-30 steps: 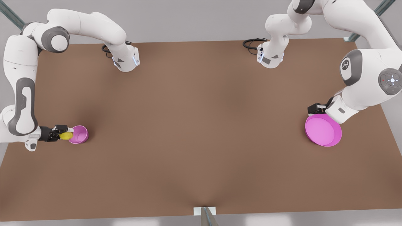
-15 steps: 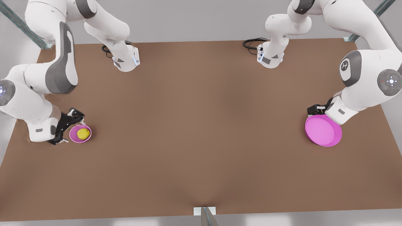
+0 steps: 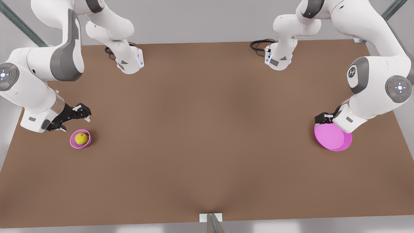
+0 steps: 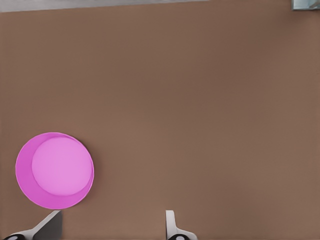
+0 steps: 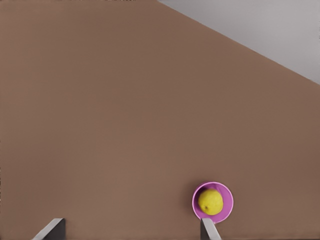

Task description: Use the left arm to pick up the apple from the plate, transfer it to the gripper of the right arm, and then use the right arm to place it into the bowl

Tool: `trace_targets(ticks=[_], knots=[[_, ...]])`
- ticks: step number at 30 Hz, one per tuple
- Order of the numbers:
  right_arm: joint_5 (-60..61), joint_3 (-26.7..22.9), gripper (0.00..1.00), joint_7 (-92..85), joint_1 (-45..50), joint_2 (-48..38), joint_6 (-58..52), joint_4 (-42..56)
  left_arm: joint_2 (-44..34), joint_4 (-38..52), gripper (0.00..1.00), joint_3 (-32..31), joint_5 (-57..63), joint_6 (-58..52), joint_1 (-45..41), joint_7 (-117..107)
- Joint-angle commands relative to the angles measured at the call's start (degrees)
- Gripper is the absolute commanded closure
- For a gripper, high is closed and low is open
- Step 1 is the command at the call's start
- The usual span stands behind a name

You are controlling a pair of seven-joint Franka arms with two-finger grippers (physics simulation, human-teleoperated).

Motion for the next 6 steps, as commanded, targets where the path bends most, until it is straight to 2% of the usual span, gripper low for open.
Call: trace_targets(ticks=[1,6], knots=[[0.63,-0.08,0.00,21.69,-1.11,-0.26,-0.08,-0.02,-0.06,0.04,0.00,0.05,0.04,0.48,0.00,1.28],[0.72,0.27,0.00,21.95,-1.20,-0.61,-1.84,-0.02,-0.06,0.04,0.00,0.05,0.04,0.48,0.00,1.20]])
